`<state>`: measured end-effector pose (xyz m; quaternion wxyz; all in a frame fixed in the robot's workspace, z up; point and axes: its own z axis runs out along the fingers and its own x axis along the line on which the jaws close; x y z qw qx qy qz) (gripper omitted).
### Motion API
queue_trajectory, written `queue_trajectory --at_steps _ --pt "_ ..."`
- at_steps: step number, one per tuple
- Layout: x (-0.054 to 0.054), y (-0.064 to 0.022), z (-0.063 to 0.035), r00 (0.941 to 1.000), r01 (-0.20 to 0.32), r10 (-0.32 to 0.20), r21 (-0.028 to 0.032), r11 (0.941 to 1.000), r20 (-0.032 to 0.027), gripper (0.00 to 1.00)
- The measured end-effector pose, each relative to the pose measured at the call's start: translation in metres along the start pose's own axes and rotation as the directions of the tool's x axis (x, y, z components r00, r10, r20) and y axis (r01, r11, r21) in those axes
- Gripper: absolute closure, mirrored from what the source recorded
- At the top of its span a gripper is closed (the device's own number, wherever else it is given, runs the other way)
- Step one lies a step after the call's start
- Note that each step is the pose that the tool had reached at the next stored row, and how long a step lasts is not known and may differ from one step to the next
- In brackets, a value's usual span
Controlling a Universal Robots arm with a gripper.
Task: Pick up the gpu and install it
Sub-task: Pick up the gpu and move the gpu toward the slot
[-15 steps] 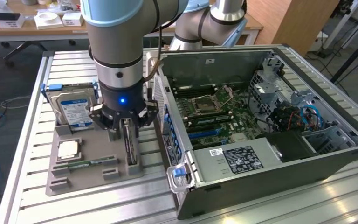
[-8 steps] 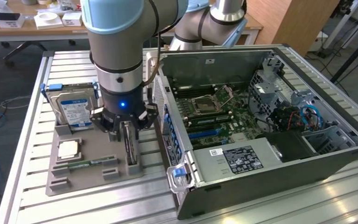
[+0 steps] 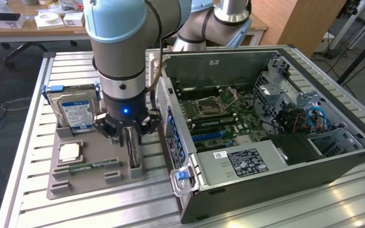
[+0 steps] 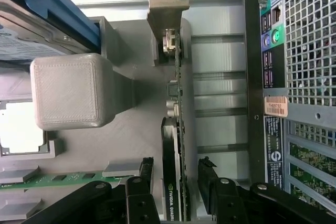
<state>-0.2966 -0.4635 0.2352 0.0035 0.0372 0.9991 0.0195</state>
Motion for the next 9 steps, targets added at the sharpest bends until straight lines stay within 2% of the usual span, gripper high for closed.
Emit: queue_trajectory --at_steps 9 --pt "0.0 0.0 0.001 1.0 0.0 0.0 0.0 1.0 0.0 0.53"
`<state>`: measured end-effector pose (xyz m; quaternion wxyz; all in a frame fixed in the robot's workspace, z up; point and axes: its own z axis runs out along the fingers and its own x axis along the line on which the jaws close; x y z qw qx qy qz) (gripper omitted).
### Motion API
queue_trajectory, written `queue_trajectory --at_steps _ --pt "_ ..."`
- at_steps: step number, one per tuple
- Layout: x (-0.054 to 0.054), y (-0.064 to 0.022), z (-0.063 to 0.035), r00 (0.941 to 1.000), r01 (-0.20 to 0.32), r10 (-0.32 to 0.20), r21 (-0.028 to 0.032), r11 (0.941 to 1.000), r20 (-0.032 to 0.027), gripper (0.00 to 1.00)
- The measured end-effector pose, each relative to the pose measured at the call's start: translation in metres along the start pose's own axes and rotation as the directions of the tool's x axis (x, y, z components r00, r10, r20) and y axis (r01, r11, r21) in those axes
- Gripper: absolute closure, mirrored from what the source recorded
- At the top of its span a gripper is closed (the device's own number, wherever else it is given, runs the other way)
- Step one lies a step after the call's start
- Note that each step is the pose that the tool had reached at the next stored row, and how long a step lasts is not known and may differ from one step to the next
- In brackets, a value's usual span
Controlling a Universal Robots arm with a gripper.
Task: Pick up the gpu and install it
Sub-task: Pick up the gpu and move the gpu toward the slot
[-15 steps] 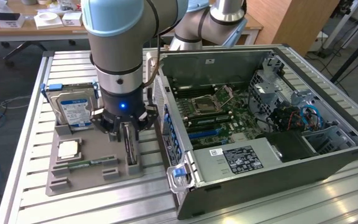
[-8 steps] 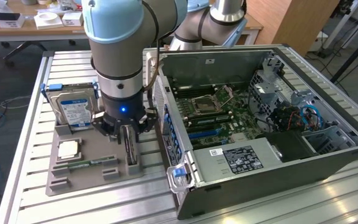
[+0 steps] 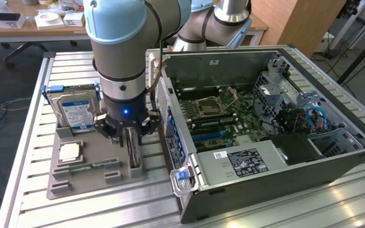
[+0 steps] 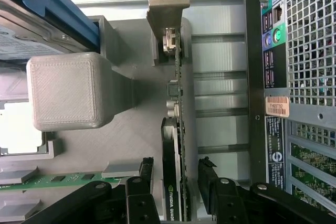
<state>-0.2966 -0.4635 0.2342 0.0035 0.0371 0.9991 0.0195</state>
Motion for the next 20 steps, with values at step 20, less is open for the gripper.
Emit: queue_trajectory --at_steps 20 --pt "0.0054 0.0094 0.0003 1.0 0.0 0.0 0.0 1.0 0.0008 0.53"
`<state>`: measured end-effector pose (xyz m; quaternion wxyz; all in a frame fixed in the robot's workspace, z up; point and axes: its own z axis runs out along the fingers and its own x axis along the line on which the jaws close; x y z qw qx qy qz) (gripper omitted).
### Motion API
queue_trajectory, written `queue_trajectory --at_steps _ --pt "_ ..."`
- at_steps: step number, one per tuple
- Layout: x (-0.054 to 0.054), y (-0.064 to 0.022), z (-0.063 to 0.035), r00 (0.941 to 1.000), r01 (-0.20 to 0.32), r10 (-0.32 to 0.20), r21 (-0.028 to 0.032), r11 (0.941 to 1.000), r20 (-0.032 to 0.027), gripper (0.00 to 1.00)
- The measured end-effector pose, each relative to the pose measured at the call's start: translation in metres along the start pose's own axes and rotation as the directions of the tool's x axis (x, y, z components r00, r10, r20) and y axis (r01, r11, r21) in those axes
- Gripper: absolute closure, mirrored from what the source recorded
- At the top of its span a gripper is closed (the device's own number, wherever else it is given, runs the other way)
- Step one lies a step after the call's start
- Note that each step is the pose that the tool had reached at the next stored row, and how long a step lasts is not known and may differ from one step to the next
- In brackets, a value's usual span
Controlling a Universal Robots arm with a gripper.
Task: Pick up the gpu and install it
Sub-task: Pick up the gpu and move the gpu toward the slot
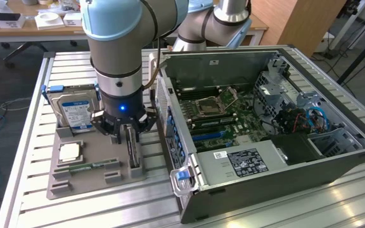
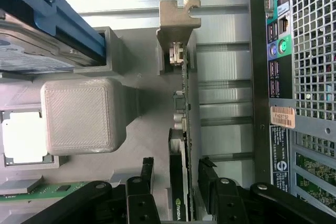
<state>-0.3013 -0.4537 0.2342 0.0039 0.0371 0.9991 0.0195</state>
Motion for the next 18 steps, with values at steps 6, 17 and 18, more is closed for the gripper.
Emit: queue_trajectory --at_steps 6,17,18 --pt "-0.0015 0.0001 0.0001 1.0 0.0 0.0 -0.0001 1.0 0.0001 0.53" --pt "-0.0025 0.0002 0.0001 1.0 0.0 0.0 0.0 1.0 0.0001 0.55" --pt "-0.0025 0.0002 0.0001 1.0 0.0 0.0 0.0 1.0 0.0001 0.55"
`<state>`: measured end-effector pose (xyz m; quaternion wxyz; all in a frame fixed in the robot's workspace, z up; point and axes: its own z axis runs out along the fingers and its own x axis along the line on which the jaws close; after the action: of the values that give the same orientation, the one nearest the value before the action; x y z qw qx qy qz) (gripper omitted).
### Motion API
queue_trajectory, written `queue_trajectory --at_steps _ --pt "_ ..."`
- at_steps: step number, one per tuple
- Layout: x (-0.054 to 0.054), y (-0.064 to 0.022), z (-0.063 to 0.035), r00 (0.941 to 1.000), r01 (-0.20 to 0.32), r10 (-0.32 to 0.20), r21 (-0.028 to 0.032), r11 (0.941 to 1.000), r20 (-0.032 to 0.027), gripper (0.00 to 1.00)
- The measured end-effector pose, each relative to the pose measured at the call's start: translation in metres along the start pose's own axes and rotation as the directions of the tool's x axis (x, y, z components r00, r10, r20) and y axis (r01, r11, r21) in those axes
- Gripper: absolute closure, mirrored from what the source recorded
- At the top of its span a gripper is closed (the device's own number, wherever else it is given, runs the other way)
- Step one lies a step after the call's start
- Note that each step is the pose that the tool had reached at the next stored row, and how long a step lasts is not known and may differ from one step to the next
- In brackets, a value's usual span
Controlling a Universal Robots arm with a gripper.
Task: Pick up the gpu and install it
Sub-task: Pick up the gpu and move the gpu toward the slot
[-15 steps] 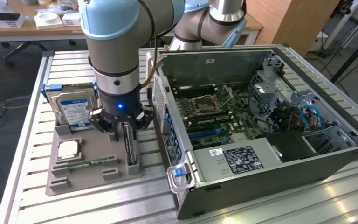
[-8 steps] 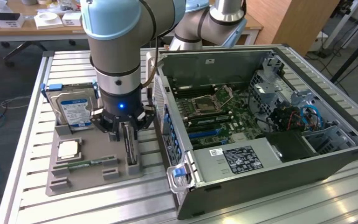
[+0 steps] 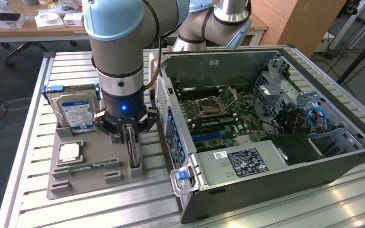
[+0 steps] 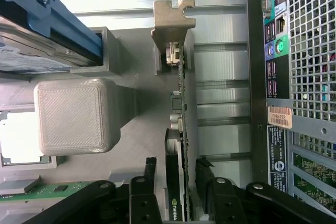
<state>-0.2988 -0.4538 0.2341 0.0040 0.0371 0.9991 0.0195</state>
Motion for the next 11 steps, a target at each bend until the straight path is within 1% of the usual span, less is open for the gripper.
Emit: queue_trajectory --at_steps 1,11 --pt "0.0 0.0 0.0 1.0 0.0 0.0 0.0 1.0 0.0 0.61" --pt "0.0 0.0 0.0 1.0 0.0 0.0 0.0 1.0 0.0 0.61"
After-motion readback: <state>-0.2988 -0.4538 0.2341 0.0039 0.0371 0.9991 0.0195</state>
